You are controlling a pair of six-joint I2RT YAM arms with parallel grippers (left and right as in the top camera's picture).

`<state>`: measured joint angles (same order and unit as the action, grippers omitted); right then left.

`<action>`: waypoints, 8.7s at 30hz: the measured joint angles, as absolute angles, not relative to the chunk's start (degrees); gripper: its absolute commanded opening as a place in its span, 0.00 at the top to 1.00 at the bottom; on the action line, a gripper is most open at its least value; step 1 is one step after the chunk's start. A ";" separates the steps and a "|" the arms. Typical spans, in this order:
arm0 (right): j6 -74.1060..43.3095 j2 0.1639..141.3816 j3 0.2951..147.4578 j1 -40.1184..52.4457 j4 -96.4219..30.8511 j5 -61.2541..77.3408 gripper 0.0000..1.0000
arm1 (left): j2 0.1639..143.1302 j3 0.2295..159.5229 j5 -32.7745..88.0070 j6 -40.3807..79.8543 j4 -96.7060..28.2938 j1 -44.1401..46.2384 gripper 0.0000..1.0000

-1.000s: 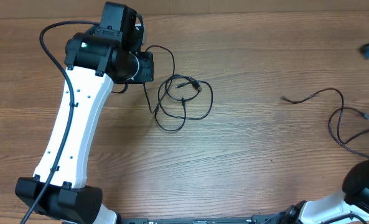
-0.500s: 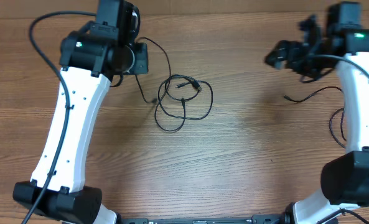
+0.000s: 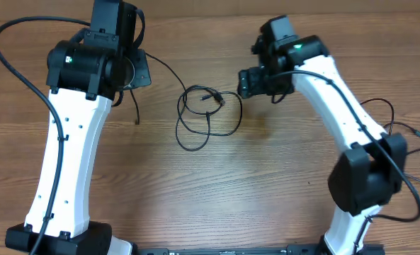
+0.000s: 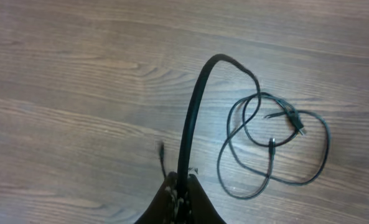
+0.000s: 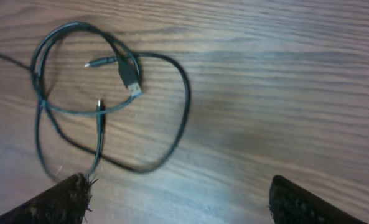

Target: Untangle cables

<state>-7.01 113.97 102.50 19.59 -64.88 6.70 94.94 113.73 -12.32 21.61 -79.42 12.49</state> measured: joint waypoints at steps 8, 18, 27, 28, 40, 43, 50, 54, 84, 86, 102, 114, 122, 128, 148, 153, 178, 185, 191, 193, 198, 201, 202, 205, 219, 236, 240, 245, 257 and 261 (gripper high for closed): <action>-14.02 118.69 102.48 23.40 -60.31 5.08 0.13 | 94.94 113.73 -12.51 22.31 -79.57 12.49 0.96; -23.33 121.93 102.45 25.65 -61.04 0.19 0.20 | 94.94 113.73 -12.51 22.37 -79.75 12.49 0.96; -25.58 124.92 99.50 25.58 -60.82 -1.50 0.29 | 94.94 113.73 -12.51 22.37 -79.77 12.49 0.96; -26.09 125.05 98.59 25.58 -60.45 -1.54 0.29 | 94.94 113.73 -12.51 22.37 -79.79 12.49 0.96; -30.92 125.12 92.62 25.58 -58.22 -2.15 0.71 | 94.94 113.73 -12.51 22.37 -79.77 12.49 0.96; -31.94 125.12 92.58 25.61 -59.35 -3.55 0.95 | 94.94 113.73 -12.51 22.37 -79.79 12.49 0.96; -35.40 125.12 92.68 23.83 -66.41 -11.22 0.96 | 94.94 113.73 -12.78 22.31 -80.40 12.49 0.96; -36.03 124.97 95.46 19.44 -71.99 -16.67 0.96 | 94.94 113.73 -15.38 22.13 -80.66 12.49 0.96; -19.79 95.42 108.09 -8.84 -70.74 -8.60 0.47 | 94.94 113.73 -17.78 30.48 -80.90 5.04 0.96; -14.22 95.79 108.09 -7.73 -70.74 1.63 0.41 | 94.94 113.73 -12.97 27.83 -80.40 5.21 0.90; -12.05 106.43 102.89 6.57 -69.89 13.54 0.35 | 94.94 113.73 0.47 20.75 -80.82 6.37 0.43; -29.91 113.03 97.65 15.00 -64.93 5.19 0.34 | 96.47 113.73 1.54 18.33 -81.19 8.93 0.43; -37.76 117.40 94.91 19.73 -61.36 0.84 0.34 | 96.51 113.73 1.54 16.62 -81.28 8.93 0.43; -45.06 120.11 92.90 20.38 -60.31 -1.19 0.34 | 96.51 113.73 1.54 16.27 -81.49 8.93 0.43; -52.16 120.40 84.82 20.32 -54.13 -3.25 0.96 | 96.51 113.73 1.54 16.27 -81.93 8.93 0.43; -46.00 120.29 88.18 19.29 -59.11 -3.25 0.96 | 96.51 113.73 1.54 16.27 -81.89 8.93 0.43; -11.40 96.95 120.31 16.19 -73.10 -0.23 0.79 | 96.57 113.73 3.29 16.23 -80.58 8.93 0.38; -12.19 97.82 120.03 16.10 -77.23 -6.02 0.62 | 96.57 113.73 4.10 16.01 -80.58 8.93 0.37; -13.50 102.87 120.03 16.10 -82.76 -6.85 0.54 | 96.57 113.73 4.12 15.88 -80.55 8.93 0.37; -13.82 105.67 119.66 16.10 -83.26 -6.76 0.54 | 96.60 113.73 4.10 15.88 -80.58 8.93 0.37; -15.16 111.26 115.59 16.10 -81.56 -5.04 0.46 | 96.66 113.73 4.12 15.86 -80.60 8.93 0.37; -16.45 113.06 111.77 16.08 -78.17 -4.40 0.39 | 96.66 113.73 4.10 15.86 -80.62 8.93 0.37; -16.80 113.36 110.37 16.05 -76.84 -3.97 0.38 | 96.66 113.73 4.10 15.88 -80.64 8.93 0.37; -17.12 113.86 106.65 15.94 -73.03 -2.92 0.37 | 96.66 113.73 4.10 15.86 -80.71 8.93 0.37; -19.27 114.28 88.07 15.73 -47.33 -2.85 0.32 | 96.68 113.73 4.10 15.86 -81.25 8.93 0.38; -24.97 114.41 80.77 15.62 -33.74 1.48 0.96 | 96.68 113.73 4.10 15.86 -82.32 8.93 0.38; -23.24 113.73 80.77 14.90 -36.60 3.68 0.96 | 96.68 113.73 4.10 15.86 -82.37 8.93 0.38; -16.34 107.74 84.55 12.45 -43.31 8.10 0.96 | 96.66 113.73 4.10 15.86 -82.30 8.93 0.38; -7.22 83.66 98.21 9.56 -46.72 14.74 0.96 | 96.68 113.73 4.08 15.86 -81.67 8.93 0.38; -9.82 84.97 97.95 9.47 -52.01 -0.51 0.96 | 96.68 113.73 4.08 15.86 -81.69 8.93 0.38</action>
<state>-9.82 84.97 97.95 9.47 -52.01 -0.51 96.68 113.73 4.08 15.86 -81.69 8.93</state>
